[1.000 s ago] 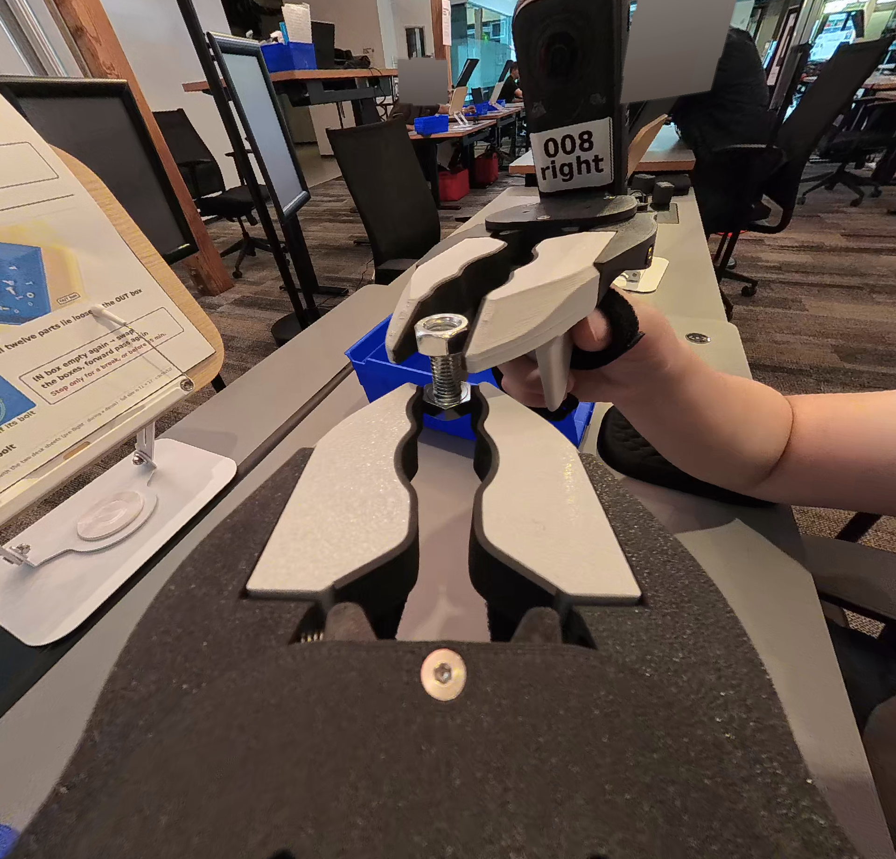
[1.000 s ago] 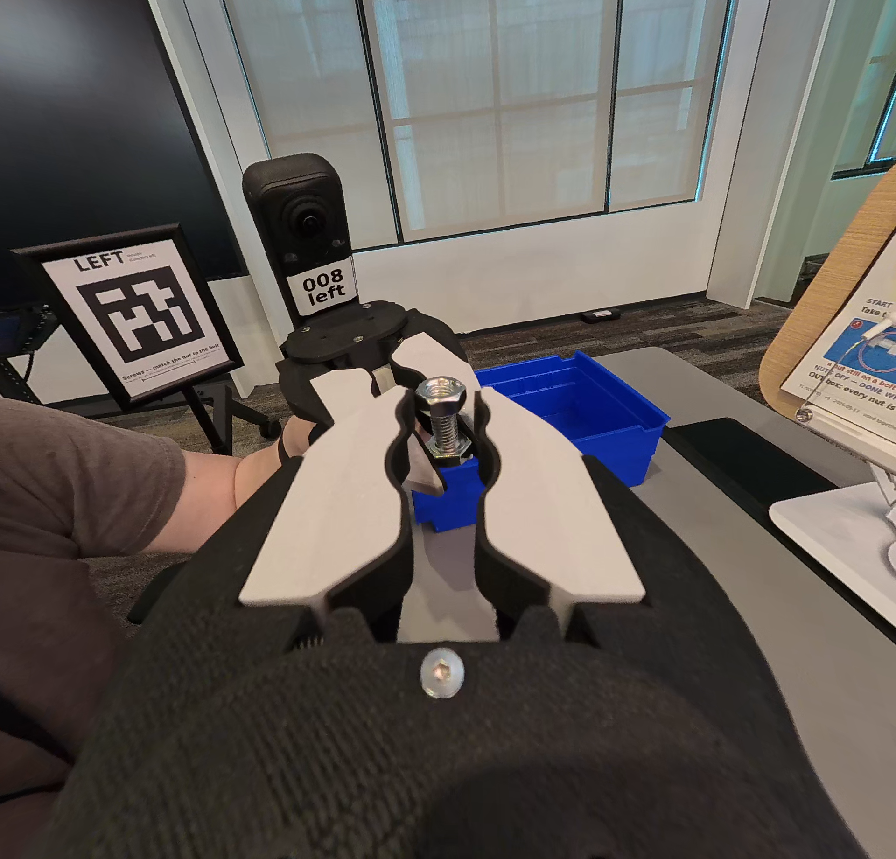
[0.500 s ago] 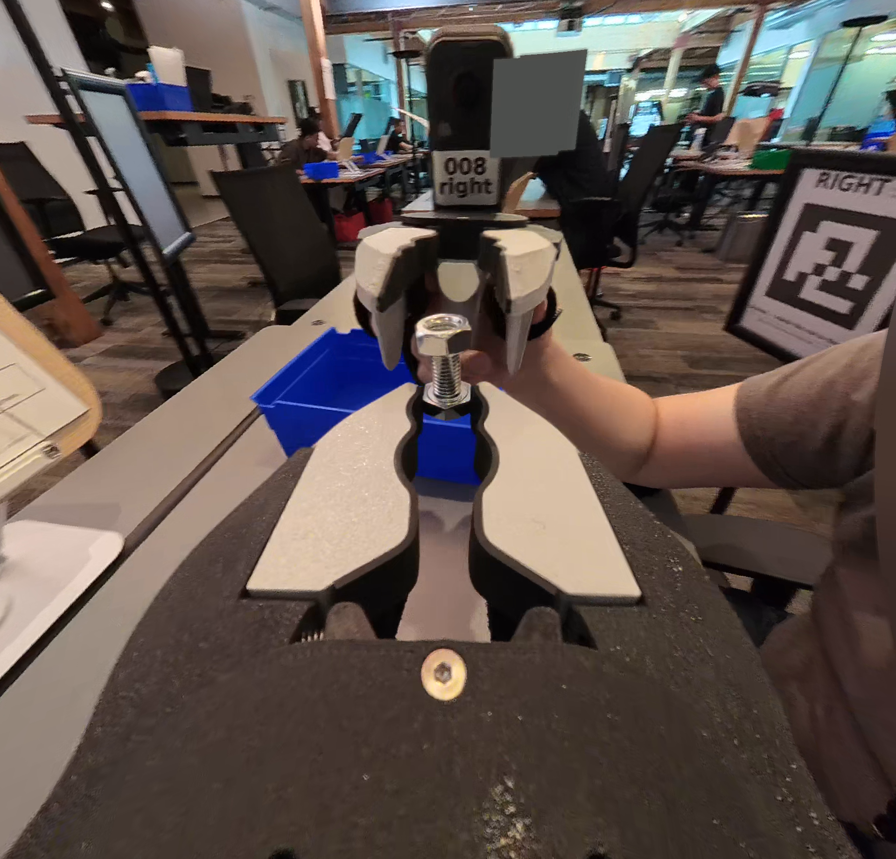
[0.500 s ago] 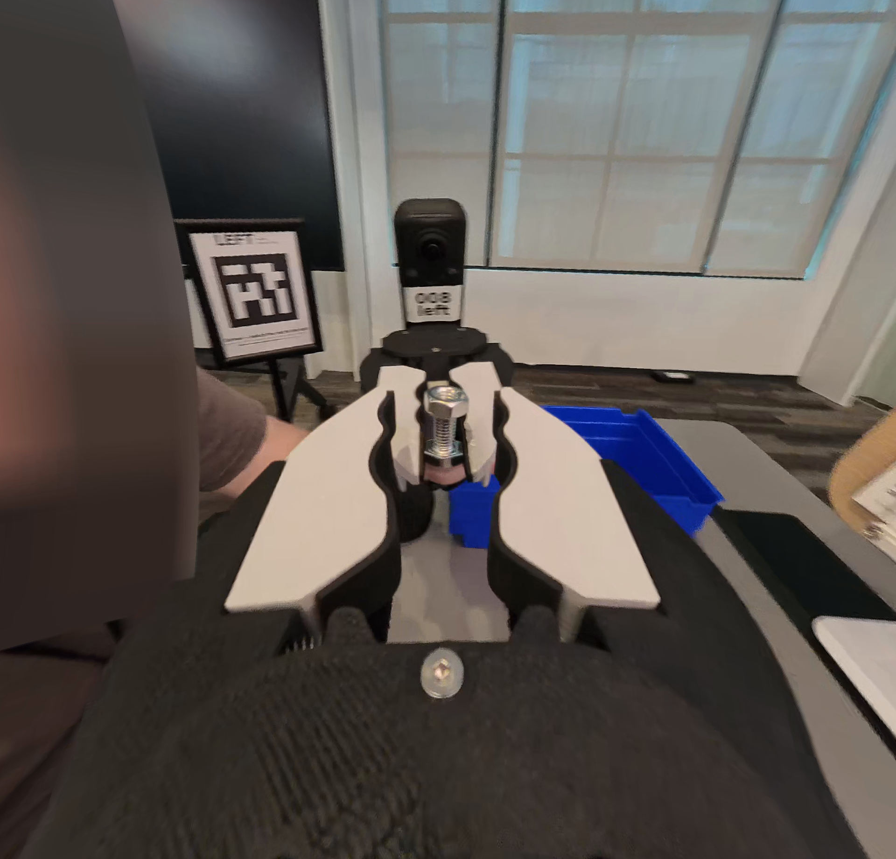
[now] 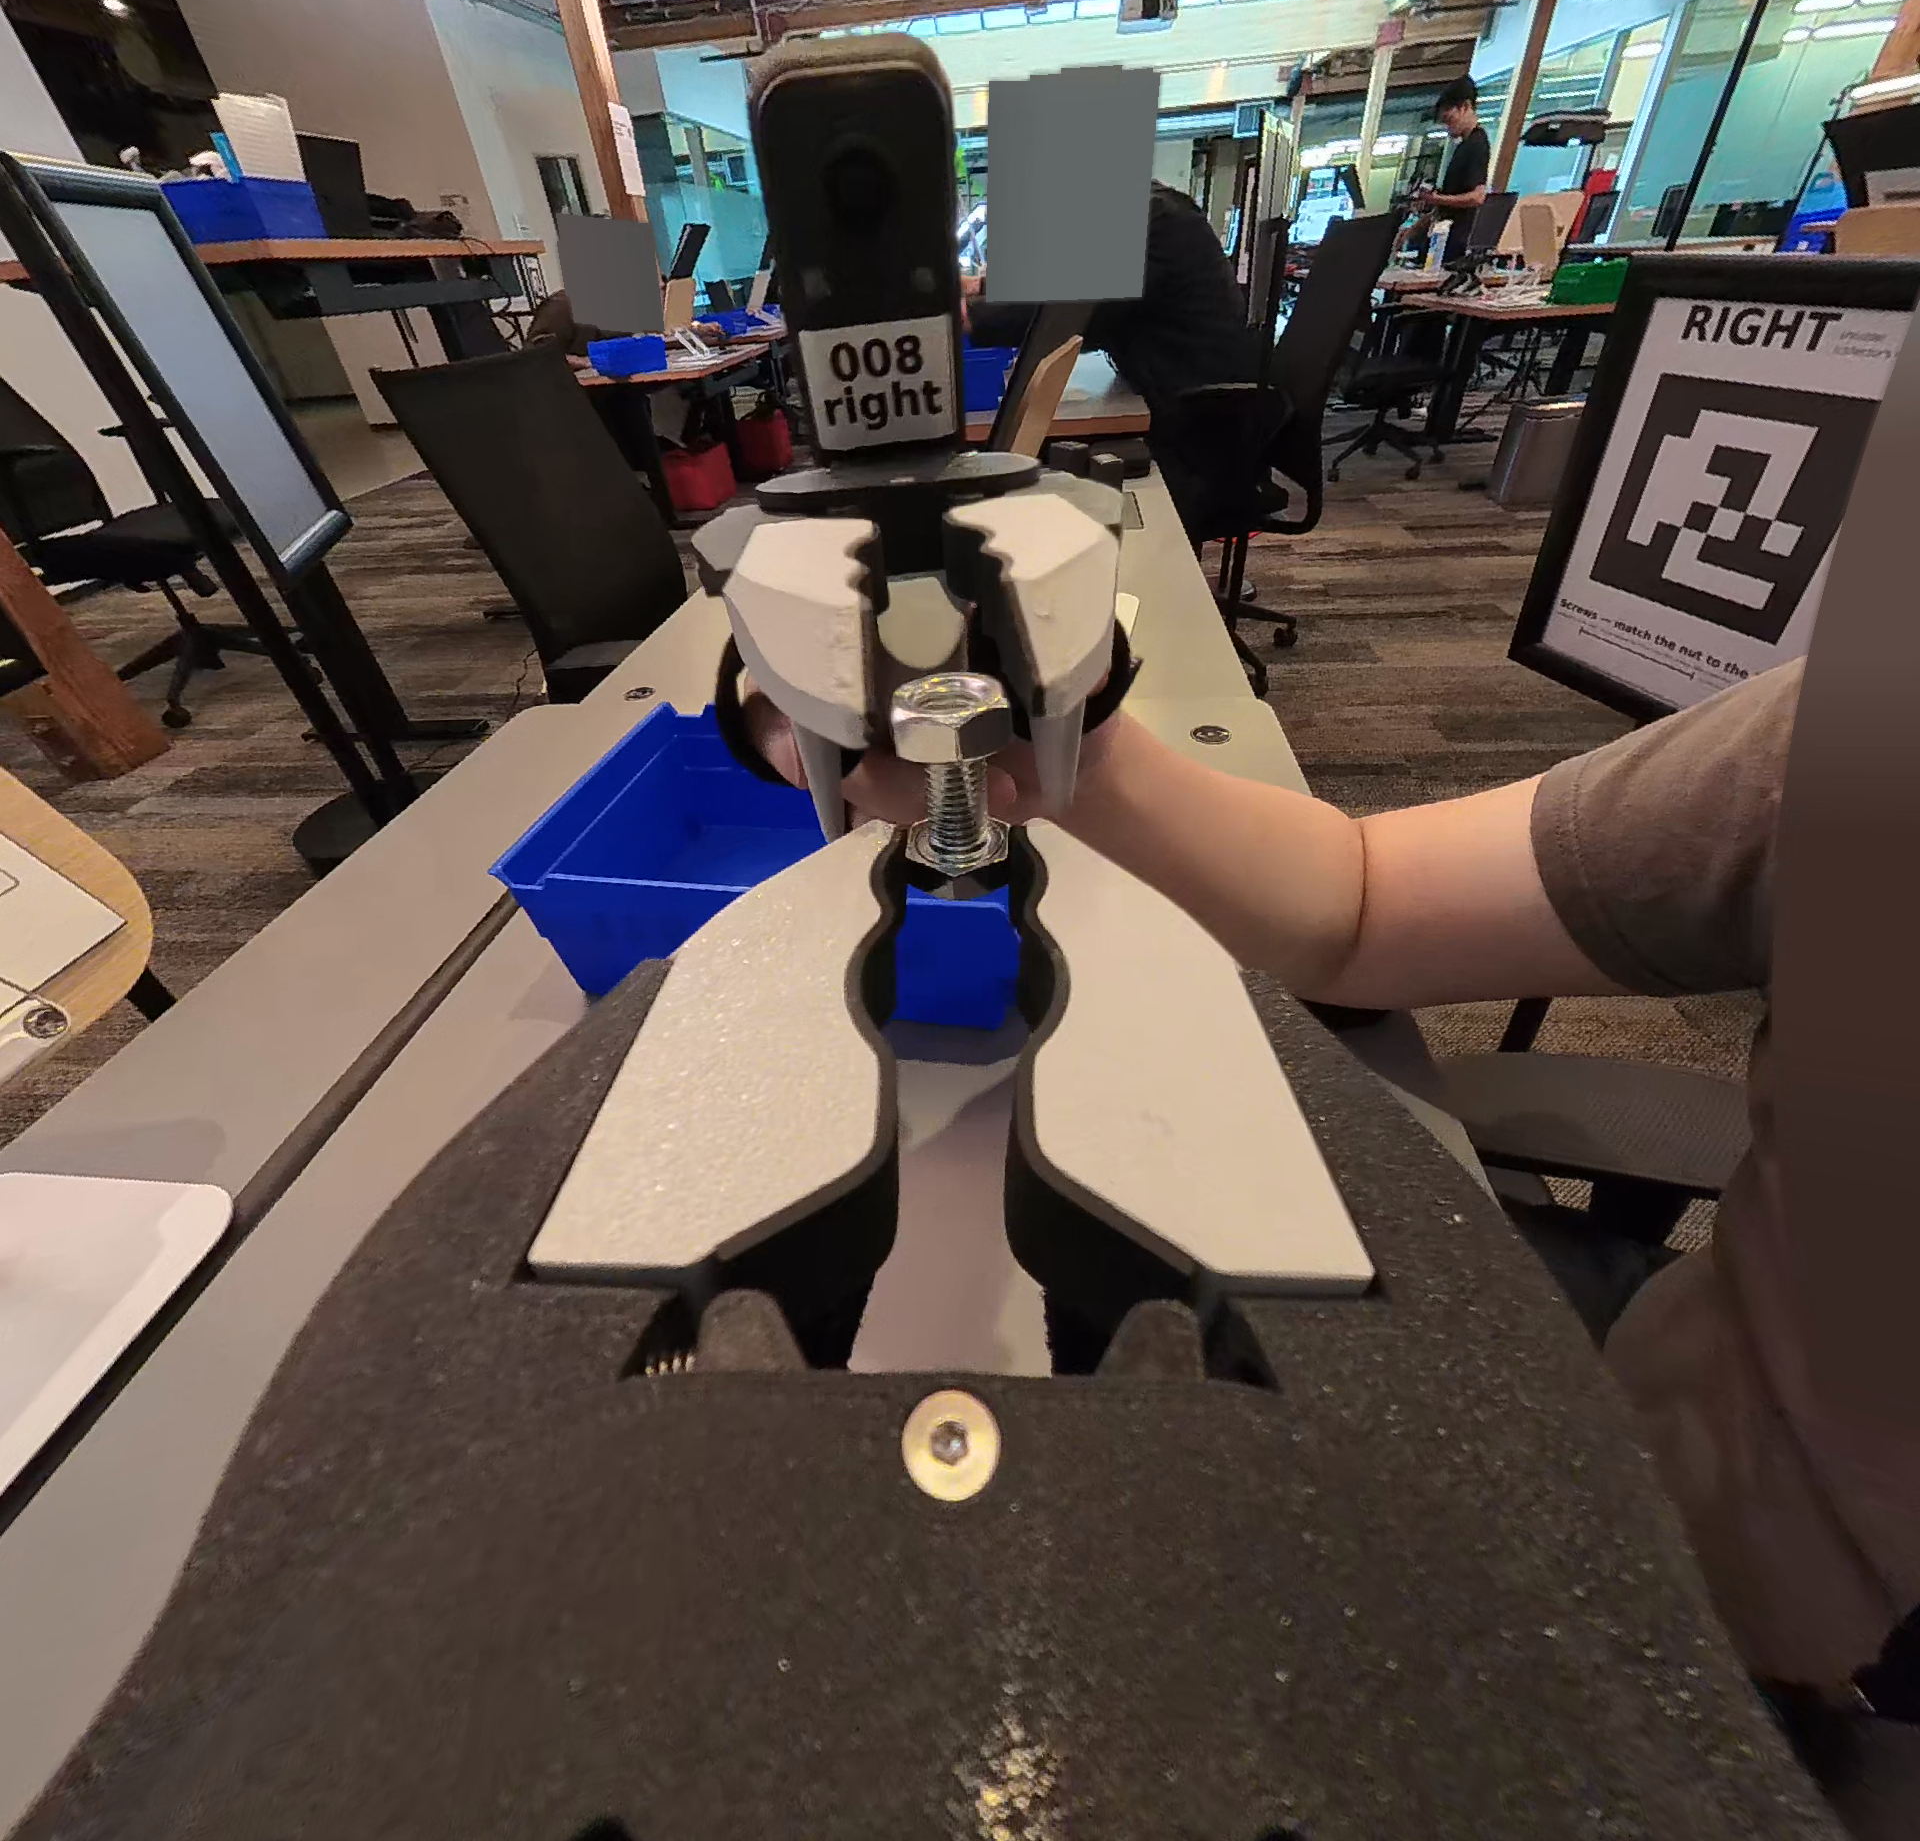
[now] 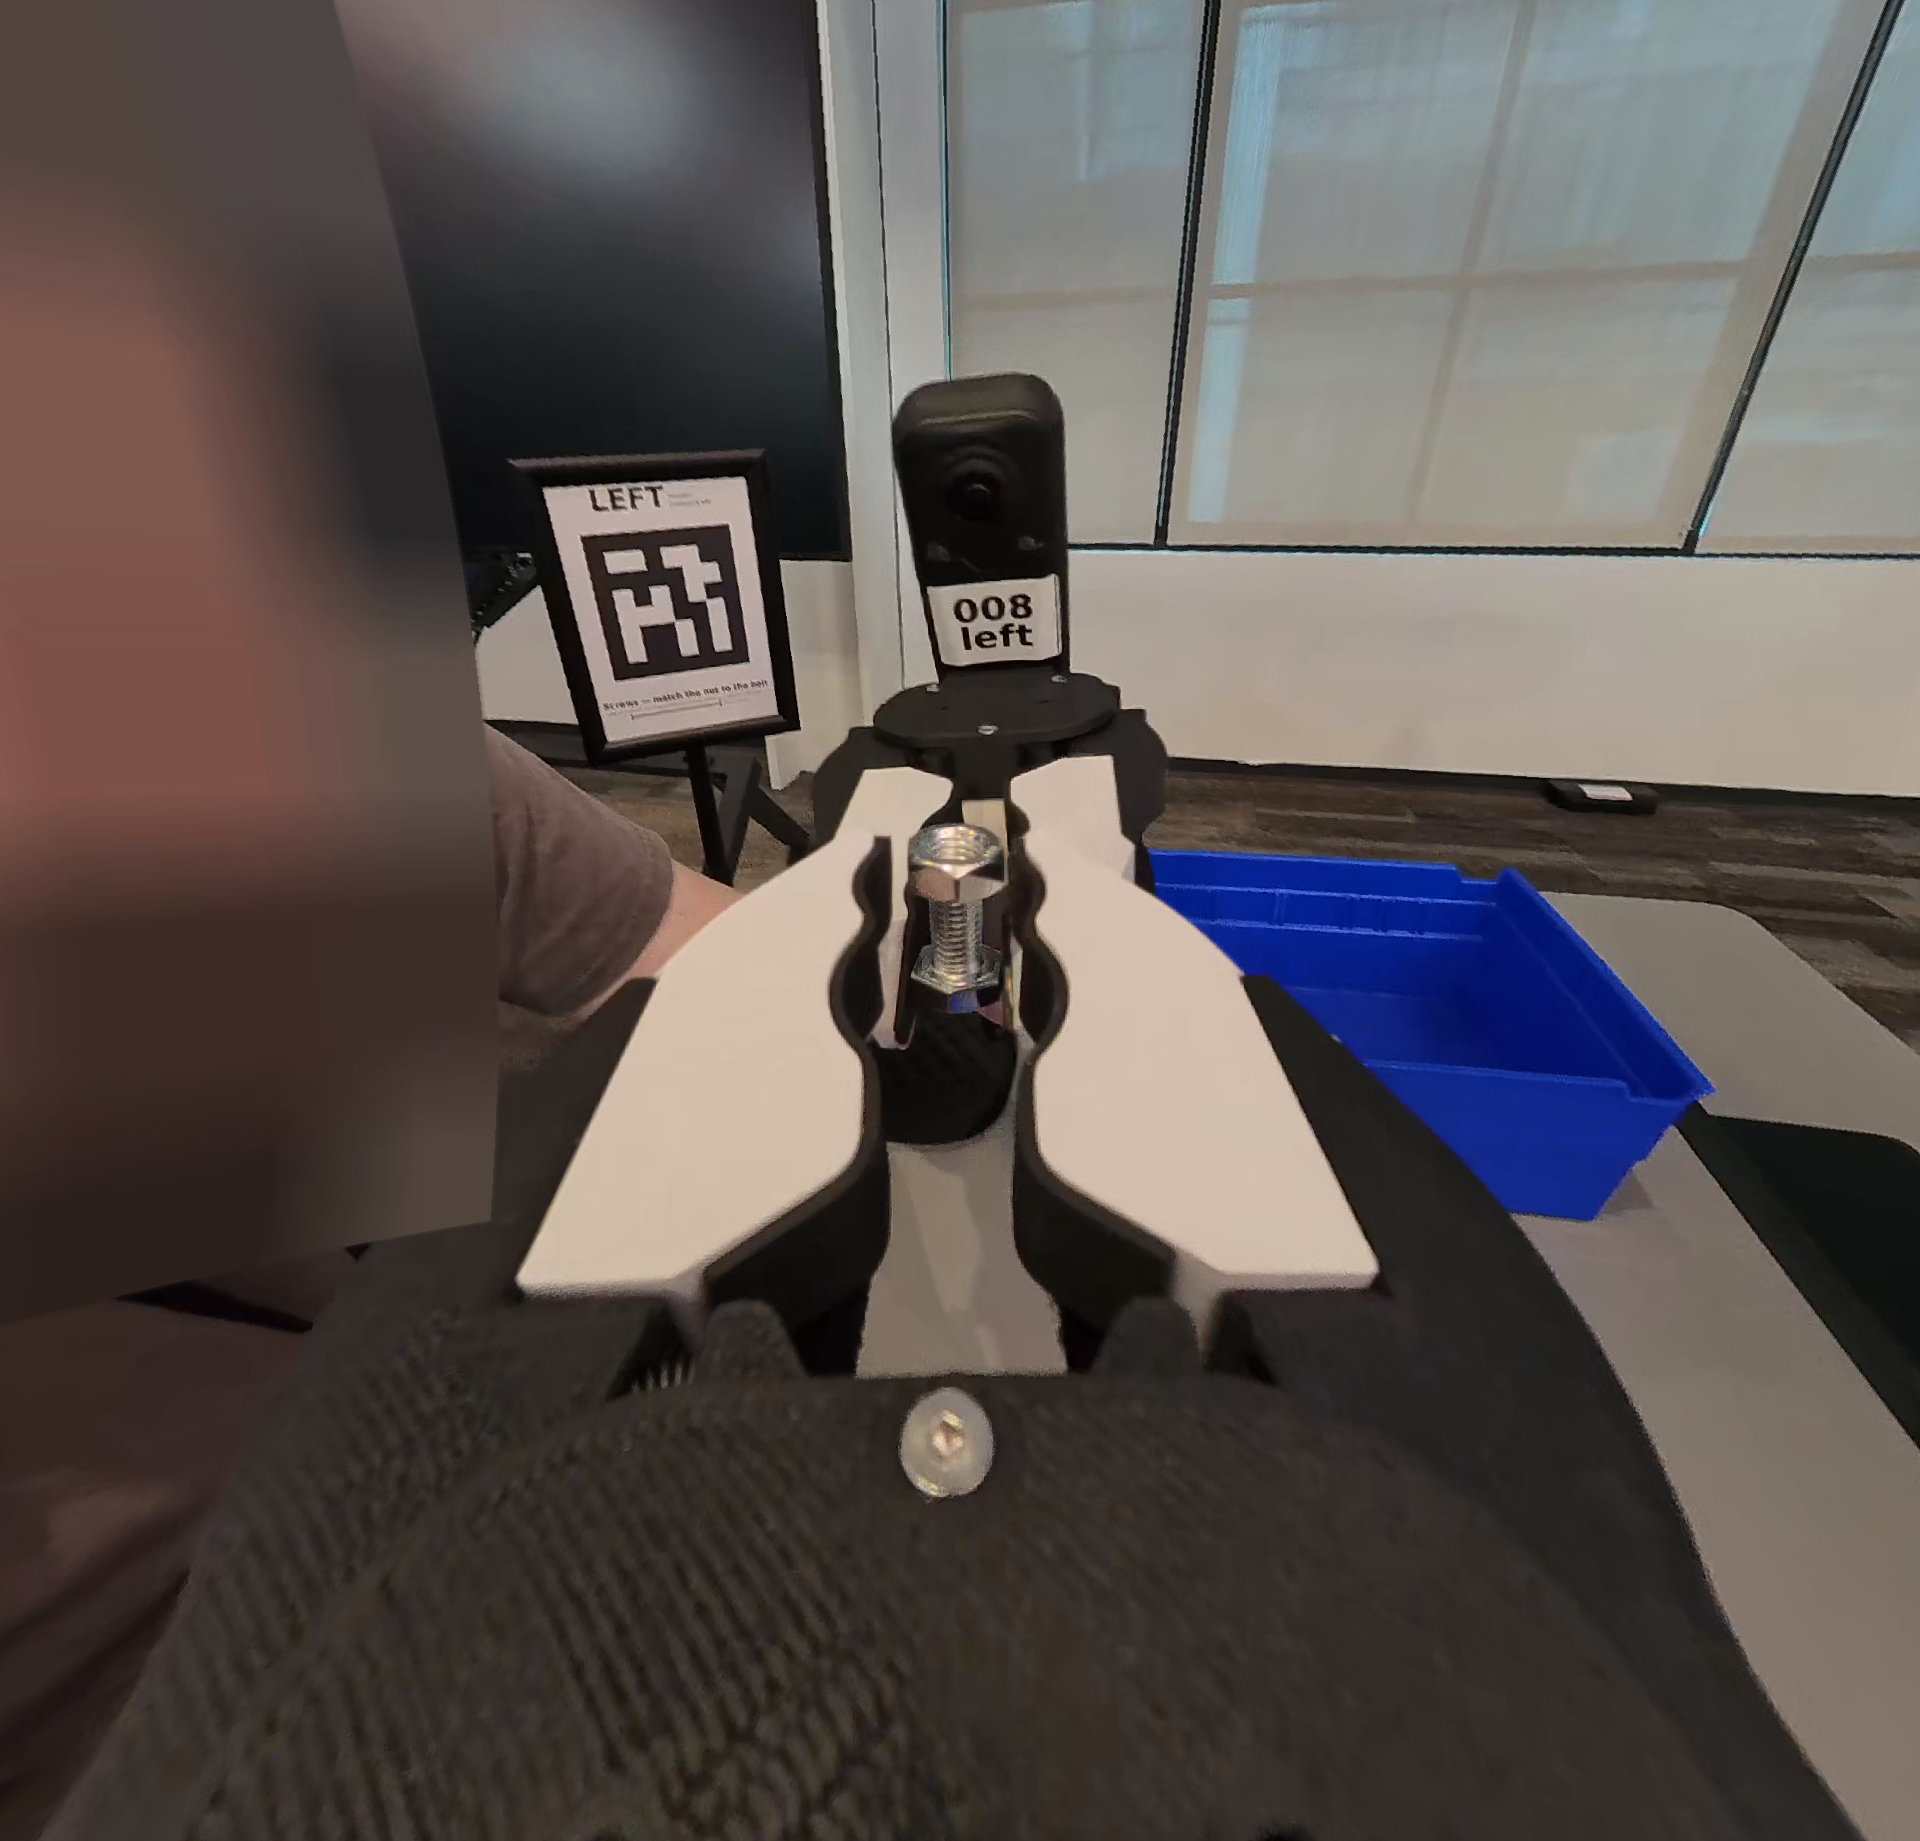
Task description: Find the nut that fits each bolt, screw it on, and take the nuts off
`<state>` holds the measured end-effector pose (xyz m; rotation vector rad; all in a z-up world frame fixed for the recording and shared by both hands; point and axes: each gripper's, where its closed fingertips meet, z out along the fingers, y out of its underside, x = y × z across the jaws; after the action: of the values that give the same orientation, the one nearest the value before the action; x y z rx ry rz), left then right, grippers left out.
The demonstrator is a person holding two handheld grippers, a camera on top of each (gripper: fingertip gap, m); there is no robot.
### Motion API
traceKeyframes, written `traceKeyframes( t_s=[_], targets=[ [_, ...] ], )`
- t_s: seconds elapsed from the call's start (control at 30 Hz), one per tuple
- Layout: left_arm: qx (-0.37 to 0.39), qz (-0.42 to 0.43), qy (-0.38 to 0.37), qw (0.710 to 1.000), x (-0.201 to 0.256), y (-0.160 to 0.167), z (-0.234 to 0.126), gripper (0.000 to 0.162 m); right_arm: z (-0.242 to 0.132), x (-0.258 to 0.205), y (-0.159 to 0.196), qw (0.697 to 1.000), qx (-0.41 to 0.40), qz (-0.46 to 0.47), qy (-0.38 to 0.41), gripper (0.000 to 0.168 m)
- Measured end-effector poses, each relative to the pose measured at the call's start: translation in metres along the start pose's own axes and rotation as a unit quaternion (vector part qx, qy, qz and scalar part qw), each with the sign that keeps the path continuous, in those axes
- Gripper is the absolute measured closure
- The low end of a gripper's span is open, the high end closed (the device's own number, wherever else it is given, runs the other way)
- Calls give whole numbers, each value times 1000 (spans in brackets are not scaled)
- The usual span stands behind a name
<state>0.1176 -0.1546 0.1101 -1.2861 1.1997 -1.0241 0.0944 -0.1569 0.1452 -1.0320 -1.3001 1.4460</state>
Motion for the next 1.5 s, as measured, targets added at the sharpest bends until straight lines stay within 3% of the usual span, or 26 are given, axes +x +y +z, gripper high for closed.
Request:
traceKeyframes(
  t_s=[0.23,0.6,0.83,1.5],
  targets=[
    [-4,4,-29,1000,-9,0,-3,144,4,9,3,998,-19,-22,55,150],
    [-25,21,-148,989,-38,5,-9,144,5,38,6,971,-44,-32,232,150],
    [-11,0,-108,994,-30,1,-8,144,5,26,0,982,-38,-45,180,132],
    [-5,-1,-118,993,-33,-3,-14,144,3,17,-7,982,-35,-74,172,136]
  ],
)
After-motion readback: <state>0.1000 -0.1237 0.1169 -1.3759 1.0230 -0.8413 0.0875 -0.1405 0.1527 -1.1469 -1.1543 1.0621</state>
